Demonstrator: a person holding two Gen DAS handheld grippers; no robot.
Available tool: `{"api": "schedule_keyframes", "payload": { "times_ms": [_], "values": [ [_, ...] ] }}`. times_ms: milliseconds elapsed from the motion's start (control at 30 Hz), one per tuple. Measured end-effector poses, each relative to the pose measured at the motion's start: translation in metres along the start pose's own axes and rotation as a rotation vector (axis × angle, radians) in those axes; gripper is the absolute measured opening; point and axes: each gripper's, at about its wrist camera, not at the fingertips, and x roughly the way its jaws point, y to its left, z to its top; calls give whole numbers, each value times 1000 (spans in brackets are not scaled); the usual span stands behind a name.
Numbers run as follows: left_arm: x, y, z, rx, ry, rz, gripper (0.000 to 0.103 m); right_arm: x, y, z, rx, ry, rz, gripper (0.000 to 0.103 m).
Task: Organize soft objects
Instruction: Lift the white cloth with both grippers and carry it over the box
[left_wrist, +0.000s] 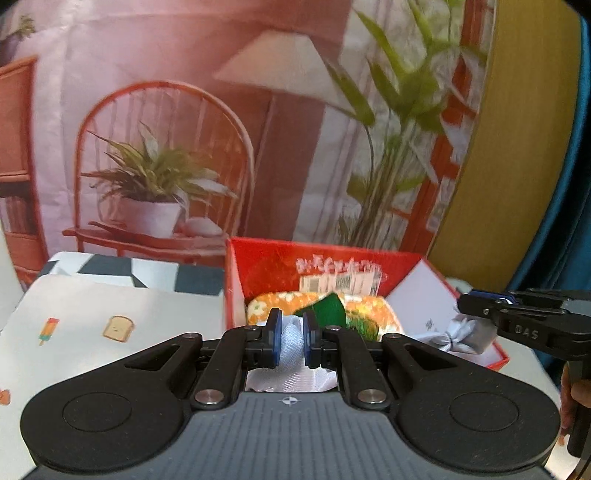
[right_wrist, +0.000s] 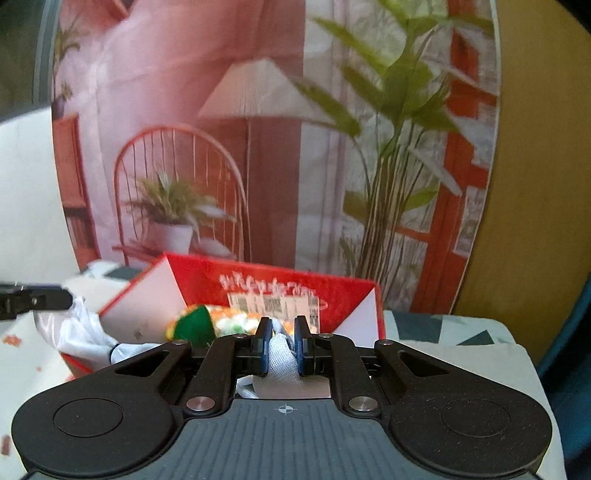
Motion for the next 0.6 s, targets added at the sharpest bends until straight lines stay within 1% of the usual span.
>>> {"api": "schedule_keyframes", "payload": {
  "times_ms": [100,267,433,600],
  "values": [
    [18,-6,-1,46,40,-1,13,21,2,-8,-21,43,-6,12],
    [39,-14,-4,94,96,-3,13,47,2,-21,-51,106,-1,12],
    [56,-17,-7,115,146,10,13,64,0,-24,-54,145,11,12],
    [65,-19,-7,130,178,9,13,74,-1,-26,-55,170,21,12]
  ]
}}
